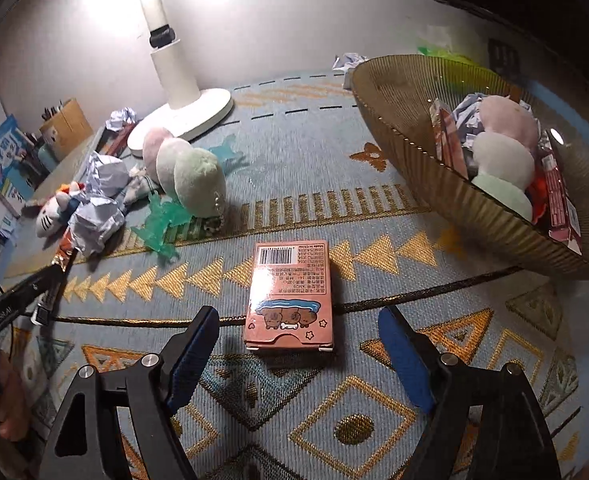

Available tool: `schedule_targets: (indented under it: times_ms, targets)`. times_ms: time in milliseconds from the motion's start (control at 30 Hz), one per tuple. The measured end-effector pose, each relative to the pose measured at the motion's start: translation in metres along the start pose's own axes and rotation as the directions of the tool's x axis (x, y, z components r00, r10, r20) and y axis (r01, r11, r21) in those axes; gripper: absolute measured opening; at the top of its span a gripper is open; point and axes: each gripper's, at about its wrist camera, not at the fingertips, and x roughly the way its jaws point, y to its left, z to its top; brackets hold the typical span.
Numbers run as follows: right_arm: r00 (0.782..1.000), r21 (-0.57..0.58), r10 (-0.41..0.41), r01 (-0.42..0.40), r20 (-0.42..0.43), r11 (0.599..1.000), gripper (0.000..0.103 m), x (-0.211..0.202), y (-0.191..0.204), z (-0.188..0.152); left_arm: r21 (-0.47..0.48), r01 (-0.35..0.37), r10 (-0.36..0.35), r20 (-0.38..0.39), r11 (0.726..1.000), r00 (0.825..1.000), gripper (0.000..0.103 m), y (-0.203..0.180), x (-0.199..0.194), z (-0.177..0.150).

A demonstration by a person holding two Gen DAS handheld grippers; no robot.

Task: Organize objects
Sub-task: 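Grasp the pink carton with the right tool while the left tool holds its box, then carry the long box and pink carton over the amber bowl and open both tools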

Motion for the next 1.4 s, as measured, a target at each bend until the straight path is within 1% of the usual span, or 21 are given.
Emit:
schedule_targets:
  times_ms: [67, 167, 233, 300, 367, 433, 533, 700, 833, 900, 1000, 1033, 1100, 1167, 1200, 1233, 1267, 1300, 1333, 1367, 1400]
  targets:
    - [0.998, -0.04, -0.062, 0.063, 0.017, 0.997, 0.08, 0.006, 0.007, 0.001, 0.037, -0.026, 0.027, -0.012, 0.999, 1.0, 0.03, -0.008, 0.005, 0.005]
    - [0.999, -0.043, -0.046, 0.047, 0.02, 0.998, 0.08, 0.01, 0.007, 0.005, 0.093, -0.05, 0.053, -0.026, 0.994, 0.998, 0.03, -0.019, 0.014, 0.013]
    - [0.998, -0.043, -0.046, 0.048, 0.035, 0.998, 0.069, 0.009, 0.006, 0.006, 0.098, -0.041, 0.044, -0.028, 0.994, 0.999, 0.03, -0.022, 0.019, 0.018]
    - [0.998, -0.053, -0.039, 0.042, 0.057, 0.998, 0.052, 0.005, 0.004, 0.004, 0.101, -0.027, 0.029, -0.021, 0.995, 0.999, 0.028, -0.023, 0.02, 0.017]
    - [0.997, -0.083, -0.011, 0.017, 0.074, 0.996, 0.04, 0.002, 0.007, 0.001, 0.109, -0.047, 0.048, -0.011, 0.993, 0.999, 0.017, -0.024, 0.017, 0.013]
    - [0.994, -0.127, 0.074, -0.063, 0.083, 0.99, 0.04, -0.002, 0.016, -0.001, 0.1, -0.03, 0.032, -0.02, 0.995, 0.999, 0.016, -0.02, 0.009, 0.005]
    - [0.989, -0.203, 0.097, -0.073, 0.115, 0.976, 0.04, -0.015, 0.029, -0.012, 0.051, -0.024, 0.024, -0.014, 0.998, 1.0, 0.016, -0.008, -0.011, -0.015]
    - [0.984, -0.172, 0.167, -0.154, 0.063, 0.973, 0.04, -0.028, 0.023, -0.037, -0.042, 0.02, -0.021, -0.021, 0.999, 1.0, 0.016, 0.01, -0.053, -0.063]
    - [0.991, -0.153, 0.116, -0.105, 0.061, 0.983, 0.04, -0.04, 0.013, -0.058, -0.023, 0.058, -0.058, -0.029, 0.998, 0.998, 0.016, 0.006, -0.076, -0.086]
    - [0.995, -0.156, 0.073, -0.063, 0.06, 0.986, 0.04, -0.041, 0.01, -0.062, -0.002, 0.044, -0.044, -0.015, 0.999, 0.999, 0.017, 0.002, -0.076, -0.087]
    - [0.997, -0.148, 0.065, -0.056, 0.05, 0.987, 0.042, -0.04, 0.006, -0.062, 0.004, 0.011, -0.011, -0.011, 1.0, 1.0, 0.019, 0.0, -0.065, -0.075]
    - [0.997, -0.147, 0.067, -0.06, 0.045, 0.987, 0.045, -0.04, 0.006, -0.061, -0.001, 0.005, -0.005, -0.019, 1.0, 1.0, 0.02, 0.001, -0.059, -0.069]
    - [0.997, -0.157, 0.076, -0.07, 0.033, 0.985, 0.069, -0.04, 0.008, -0.062, -0.003, -0.024, 0.024, -0.043, 1.0, 0.999, 0.02, 0.002, -0.045, -0.06]
    - [0.997, -0.171, 0.063, -0.057, 0.034, 0.984, 0.077, -0.04, 0.012, -0.064, 0.017, -0.023, 0.023, -0.023, 1.0, 0.999, 0.03, 0.0, -0.039, -0.054]
    - [0.998, -0.178, 0.056, -0.049, 0.036, 0.983, 0.078, -0.039, 0.013, -0.066, 0.021, -0.012, 0.012, -0.02, 1.0, 1.0, 0.034, -0.001, -0.038, -0.054]
    - [0.998, -0.186, 0.052, -0.045, 0.033, 0.982, 0.079, -0.037, 0.015, -0.068, 0.021, 0.01, -0.01, -0.021, 1.0, 1.0, 0.046, -0.002, -0.038, -0.054]
    - [0.998, -0.191, 0.047, -0.038, 0.047, 0.981, 0.08, -0.038, 0.017, -0.069, 0.022, 0.055, -0.054, -0.022, 0.998, 0.998, 0.068, -0.004, -0.038, -0.054]
    - [0.998, -0.188, 0.047, -0.037, 0.049, 0.982, 0.081, -0.038, 0.017, -0.069, 0.028, 0.104, -0.103, -0.02, 0.994, 0.994, 0.078, -0.006, -0.037, -0.056]
    - [0.997, -0.179, 0.05, -0.04, 0.051, 0.983, 0.081, -0.038, 0.016, -0.068, 0.041, 0.131, -0.13, -0.022, 0.991, 0.991, 0.094, -0.01, -0.037, -0.058]
    - [0.997, -0.174, 0.052, -0.043, 0.049, 0.984, 0.082, -0.037, 0.016, -0.068, 0.052, 0.124, -0.122, -0.027, 0.991, 0.992, 0.099, -0.015, -0.037, -0.061]
    - [0.997, -0.173, 0.052, -0.043, 0.048, 0.984, 0.082, -0.037, 0.015, -0.067, 0.064, 0.09, -0.089, -0.026, 0.994, 0.996, 0.099, -0.019, -0.036, -0.062]
